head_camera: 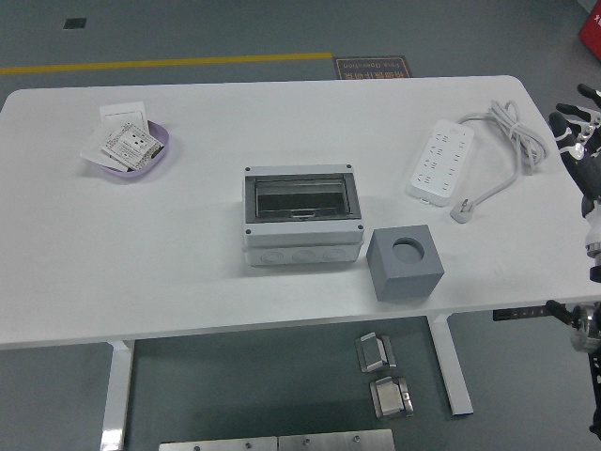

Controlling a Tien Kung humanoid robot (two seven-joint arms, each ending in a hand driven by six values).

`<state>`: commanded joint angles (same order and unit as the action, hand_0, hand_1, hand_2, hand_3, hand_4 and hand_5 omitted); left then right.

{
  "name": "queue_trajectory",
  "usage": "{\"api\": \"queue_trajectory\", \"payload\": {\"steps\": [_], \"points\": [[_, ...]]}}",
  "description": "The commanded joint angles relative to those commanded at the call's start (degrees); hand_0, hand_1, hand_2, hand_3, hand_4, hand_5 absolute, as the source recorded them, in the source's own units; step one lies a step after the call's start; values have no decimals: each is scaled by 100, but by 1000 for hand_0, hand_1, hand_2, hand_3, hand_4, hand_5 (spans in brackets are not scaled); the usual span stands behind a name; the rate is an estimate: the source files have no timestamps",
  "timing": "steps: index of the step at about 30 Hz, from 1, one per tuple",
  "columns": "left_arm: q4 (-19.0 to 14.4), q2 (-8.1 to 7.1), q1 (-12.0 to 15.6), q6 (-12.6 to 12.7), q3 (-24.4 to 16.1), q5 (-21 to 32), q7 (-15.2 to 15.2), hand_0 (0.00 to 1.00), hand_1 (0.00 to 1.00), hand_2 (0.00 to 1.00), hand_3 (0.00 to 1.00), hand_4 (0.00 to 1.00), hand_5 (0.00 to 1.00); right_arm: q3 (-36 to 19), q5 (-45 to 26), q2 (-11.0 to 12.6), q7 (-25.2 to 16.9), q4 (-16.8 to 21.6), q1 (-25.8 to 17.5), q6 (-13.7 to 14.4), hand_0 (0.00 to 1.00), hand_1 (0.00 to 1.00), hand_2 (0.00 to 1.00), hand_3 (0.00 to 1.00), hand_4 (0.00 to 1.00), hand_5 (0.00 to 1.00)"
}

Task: Pick up the cylinder from the cube,place it in the box,flap close box

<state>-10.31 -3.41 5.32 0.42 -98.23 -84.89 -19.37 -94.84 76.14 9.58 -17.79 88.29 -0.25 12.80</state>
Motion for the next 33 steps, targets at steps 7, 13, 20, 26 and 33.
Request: {"api": "queue_trajectory", "payload": {"steps": [7, 13, 20, 26, 33], "points": [[0, 17, 1, 3, 9, 20, 1, 621, 611, 556, 592, 675, 273, -12, -31, 8, 23, -108, -15, 50, 658, 573, 631, 757, 975, 516], [0, 33, -10, 9, 6, 38, 1, 622, 611, 557, 593, 674, 273, -28, -46, 3, 52, -215, -50, 72, 658, 574, 631, 755, 976, 516], [0, 30, -20, 18, 19, 69, 1, 621, 611, 558, 592, 674, 273, -48, -17, -19, 57, -255, -33, 73, 656, 568, 630, 749, 975, 515], [0, 43, -38, 17, 31, 84, 5, 620, 611, 558, 592, 675, 274, -76, 11, -32, 59, -249, -20, 78, 654, 569, 630, 749, 969, 511], [0, 35, -33, 19, 20, 77, 2, 622, 611, 557, 592, 674, 273, -124, 21, -37, 57, -229, -34, 89, 656, 567, 627, 747, 967, 509]]}}
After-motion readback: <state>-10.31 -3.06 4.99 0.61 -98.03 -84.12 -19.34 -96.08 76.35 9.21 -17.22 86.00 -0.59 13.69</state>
